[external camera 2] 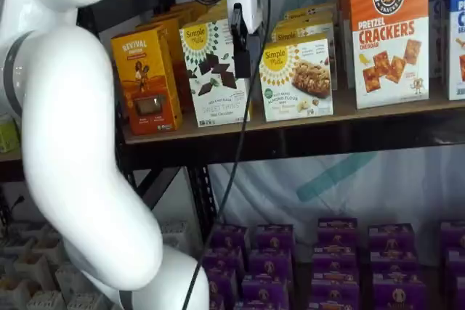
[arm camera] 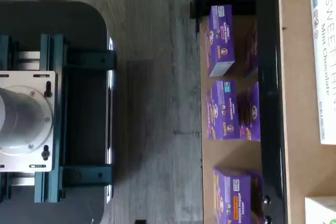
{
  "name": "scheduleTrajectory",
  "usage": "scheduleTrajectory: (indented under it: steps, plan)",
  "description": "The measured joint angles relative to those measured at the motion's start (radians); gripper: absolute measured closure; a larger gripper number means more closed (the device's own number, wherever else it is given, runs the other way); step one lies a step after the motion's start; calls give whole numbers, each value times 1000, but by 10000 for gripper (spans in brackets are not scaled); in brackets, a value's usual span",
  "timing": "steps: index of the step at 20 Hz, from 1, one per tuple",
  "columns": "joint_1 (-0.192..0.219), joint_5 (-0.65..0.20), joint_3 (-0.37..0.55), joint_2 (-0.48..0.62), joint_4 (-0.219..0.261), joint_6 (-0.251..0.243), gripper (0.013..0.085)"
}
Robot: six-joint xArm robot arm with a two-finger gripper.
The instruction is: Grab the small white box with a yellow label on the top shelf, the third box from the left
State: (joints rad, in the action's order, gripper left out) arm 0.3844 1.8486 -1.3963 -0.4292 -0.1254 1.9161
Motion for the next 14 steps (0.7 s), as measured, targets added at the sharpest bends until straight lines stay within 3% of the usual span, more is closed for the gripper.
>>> scheduleTrajectory:
  steps: [3, 7, 14]
  plan:
    - [-24, -11, 31, -26, 36, -13, 130]
    - [-18, -25, 55, -45, 22, -11, 130]
    - [71, -130, 50, -25, -143, 35, 130]
